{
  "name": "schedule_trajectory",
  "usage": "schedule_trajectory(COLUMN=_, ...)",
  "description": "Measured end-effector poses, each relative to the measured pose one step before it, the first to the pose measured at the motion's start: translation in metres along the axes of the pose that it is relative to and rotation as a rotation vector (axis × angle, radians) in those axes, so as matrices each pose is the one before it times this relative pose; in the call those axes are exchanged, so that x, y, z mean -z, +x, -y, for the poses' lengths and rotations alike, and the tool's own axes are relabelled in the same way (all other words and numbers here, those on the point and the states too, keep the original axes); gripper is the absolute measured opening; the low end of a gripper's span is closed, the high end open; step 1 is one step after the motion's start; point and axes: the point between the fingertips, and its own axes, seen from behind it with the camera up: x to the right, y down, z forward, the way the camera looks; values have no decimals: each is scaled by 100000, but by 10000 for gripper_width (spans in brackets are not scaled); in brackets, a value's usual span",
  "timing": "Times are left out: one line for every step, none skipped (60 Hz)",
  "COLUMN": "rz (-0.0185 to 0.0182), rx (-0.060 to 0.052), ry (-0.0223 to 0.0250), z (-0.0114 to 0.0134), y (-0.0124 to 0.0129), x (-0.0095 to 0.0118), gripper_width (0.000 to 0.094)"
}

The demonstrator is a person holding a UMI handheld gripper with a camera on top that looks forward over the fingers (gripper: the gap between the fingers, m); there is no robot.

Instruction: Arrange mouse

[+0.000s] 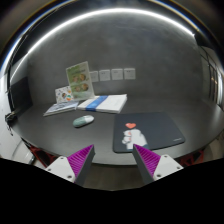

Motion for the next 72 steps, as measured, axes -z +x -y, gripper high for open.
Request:
schedule_trajectory(rz=1352, rx=8, ry=-232, z=-55, y=-465, x=-66, gripper_width=828)
schedule_trajectory(rz=1314, rx=65, ry=-181, z=-63, y=-502, x=-127, gripper_width=828)
schedule_trajectory(rz=1236, rx=170, ry=-66, z=-49, y=-556, x=-209, gripper_width=826)
schedule_trajectory(rz=766, rx=251, ry=-7, z=-56, y=-528, x=-308, gripper_width=825)
schedule_trajectory(rz=120, rx=363, ry=-23, z=-60, y=-255, x=-172, gripper_width=824)
schedule_trajectory(rz=-271, rx=239, ry=-429, z=-150, y=-915, x=-981, gripper_width=824)
schedule_trajectory(rz=-420, rx=888, ry=-493, z=-158, y=-509, x=-597, gripper_width=823)
schedule_trajectory(rz=-110, rx=1135, ry=-501, z=-143, y=-577, x=-588, gripper_width=823)
schedule_trajectory(rz=317, rx=1234, ry=-443, z=-85, y=-738, x=-599, gripper_width=823)
schedule_trajectory(rz=745, rx=1113, ry=-354, z=13, y=-795, x=-627, gripper_width=824)
schedule_trajectory(rz=958, rx=740, ry=-239, z=96, y=-890, x=-655, gripper_width=825)
schedule_trajectory(rz=1011, rx=274, ry=-309, z=112, y=-894, x=-687, gripper_width=826)
schedule_trajectory(rz=1013, rx=-133, ry=-321, z=159, y=-865, x=-667, gripper_width=824)
schedule_trajectory(rz=1134, rx=-240, ry=-260, z=222, y=-878, x=-746, gripper_width=827)
schedule_trajectory(rz=1215, rx=-208, ry=-224, z=260, y=-841, x=-756, gripper_width=828)
schedule_trajectory(rz=1084, rx=-180, ry=-326, z=260, y=-801, x=-714, gripper_width=828)
schedule_trajectory(rz=734, rx=-257, ry=-348, z=284, y=-690, x=-773, gripper_width=827)
schedule_trajectory(rz=352, rx=-387, ry=-779, z=301, y=-571, x=-590, gripper_width=824)
schedule_trajectory(rz=-232, rx=-234, ry=-294, z=255, y=-532, x=-981, gripper_width=823)
schedule_trajectory(rz=-181, rx=-35, ry=-818, z=277, y=-437, x=-632, gripper_width=823)
schedule_trajectory(rz=-301, rx=205, ry=-408, z=290, y=-494, x=-778, gripper_width=825)
schedule_trajectory(rz=-264, rx=409, ry=-279, z=307, y=-451, x=-830, gripper_width=828)
schedule_trajectory(rz=-284, rx=305, ry=-394, z=304, y=-460, x=-798, gripper_width=826)
schedule_trajectory(rz=-263, rx=226, ry=-611, z=226, y=-451, x=-806, gripper_width=825)
schedule_trajectory(rz=-146, rx=107, ry=-749, z=188, y=-442, x=-817, gripper_width=824)
schedule_trajectory(rz=-119, rx=32, ry=-869, z=171, y=-448, x=-782, gripper_width=822)
schedule_trajectory(rz=-247, rx=-119, ry=-960, z=139, y=-382, x=-779, gripper_width=821)
schedule_trajectory(rz=-490, rx=-244, ry=-966, z=154, y=-329, x=-791, gripper_width=828)
schedule_trajectory(rz=-675, rx=-459, ry=-1015, z=117, y=-249, x=-733, gripper_width=825)
schedule_trajectory(rz=-720, rx=-657, ry=-1176, z=74, y=-210, x=-685, gripper_width=826)
schedule_trajectory(rz=-952, rx=-604, ry=-1266, z=56, y=-132, x=-660, gripper_width=825)
schedule_trajectory(rz=-995, rx=-351, ry=-1121, z=42, y=-79, x=-613, gripper_width=826)
schedule_trajectory(rz=-1090, rx=-75, ry=-948, z=51, y=-37, x=-570, gripper_width=825)
schedule_trajectory(rz=-1261, rx=86, ry=-807, z=54, y=18, x=-563, gripper_width=825)
schedule_trajectory(rz=-1507, rx=23, ry=-740, z=53, y=93, x=-548, gripper_width=825)
schedule_trajectory(rz=-1790, rx=-51, ry=-843, z=-16, y=217, x=-564, gripper_width=828)
schedule_trajectory(rz=-2319, rx=358, ry=-355, z=81, y=365, x=-440, gripper_width=831)
schedule_trajectory(rz=-1877, rx=397, ry=1638, z=564, y=282, x=-422, gripper_width=830)
schedule_trajectory(rz=-1009, rx=-244, ry=-14, z=206, y=49, x=-359, gripper_width=828)
schedule_trajectory(rz=-410, rx=-1065, ry=-697, z=74, y=-40, x=-263, gripper_width=829)
schedule_trajectory(rz=-542, rx=-1693, ry=-587, z=122, y=29, x=-224, gripper_width=829)
schedule_trajectory(rz=-1107, rx=-1642, ry=-212, z=227, y=171, x=-175, gripper_width=828)
schedule_trajectory(rz=-797, rx=-1299, ry=-475, z=143, y=103, x=-138, gripper_width=824)
schedule_trajectory(rz=-711, rx=-1110, ry=-609, z=79, y=107, x=-130, gripper_width=823)
schedule_trajectory(rz=-614, rx=-573, ry=-156, z=158, y=97, x=-117, gripper_width=823)
schedule_trajectory(rz=-632, rx=-104, ry=-45, z=184, y=150, x=-188, gripper_width=822)
schedule_trajectory(rz=-611, rx=269, ry=-478, z=41, y=125, x=-190, gripper_width=821)
schedule_trajectory(rz=-435, rx=545, ry=130, z=177, y=106, x=-195, gripper_width=828)
schedule_trajectory(rz=-169, rx=51, ry=261, z=228, y=-5, x=-224, gripper_width=826)
schedule_trajectory(rz=6, rx=-315, ry=-357, z=117, y=-49, x=-213, gripper_width=828)
schedule_trajectory(rz=-248, rx=-757, ry=339, z=278, y=3, x=-287, gripper_width=827)
schedule_trajectory(rz=-580, rx=-521, ry=-243, z=189, y=91, x=-234, gripper_width=826)
schedule_trajectory(rz=-577, rx=-486, ry=-50, z=212, y=59, x=-227, gripper_width=827)
schedule_trajectory(rz=-512, rx=-333, ry=33, z=225, y=53, x=-264, gripper_width=824)
schedule_trajectory(rz=-333, rx=-100, ry=-149, z=179, y=8, x=-249, gripper_width=825)
schedule_trajectory(rz=-119, rx=-74, ry=14, z=230, y=-27, x=-249, gripper_width=825)
schedule_trajectory(rz=-198, rx=-41, ry=-216, z=179, y=-33, x=-242, gripper_width=826)
schedule_trajectory(rz=-469, rx=-234, ry=-87, z=204, y=-125, x=-175, gripper_width=825)
schedule_trajectory(rz=-192, rx=-101, ry=-130, z=143, y=-66, x=-177, gripper_width=824)
schedule_trajectory(rz=-155, rx=-59, ry=-62, z=105, y=-32, x=-150, gripper_width=818)
schedule_trajectory(rz=-198, rx=-132, ry=187, z=123, y=-26, x=-109, gripper_width=811)
schedule_trajectory(rz=103, rx=112, ry=195, z=96, y=-150, x=-60, gripper_width=828)
schedule_trajectory(rz=304, rx=868, ry=-165, z=3, y=-162, x=-56, gripper_width=763)
schedule_trajectory(rz=370, rx=1209, ry=27, z=24, y=-100, x=-39, gripper_width=811)
schedule_trajectory(rz=768, rx=803, ry=-9, z=-19, y=-205, x=-38, gripper_width=787)
schedule_trajectory(rz=987, rx=83, ry=72, z=-12, y=-255, x=-37, gripper_width=722)
schedule_trajectory(rz=867, rx=-160, ry=346, z=54, y=-92, x=-196, gripper_width=656)
schedule_trajectory(rz=538, rx=-132, ry=375, z=33, y=-100, x=25, gripper_width=590)
schedule_trajectory(rz=-32, rx=-697, ry=2, z=-51, y=-24, x=30, gripper_width=530)
schedule_trajectory(rz=-113, rx=-50, ry=498, z=45, y=-2, x=18, gripper_width=518)
schedule_trajectory(rz=-107, rx=780, ry=-78, z=-84, y=14, x=47, gripper_width=499)
schedule_trajectory(rz=-62, rx=1091, ry=266, z=4, y=-25, x=35, gripper_width=489)
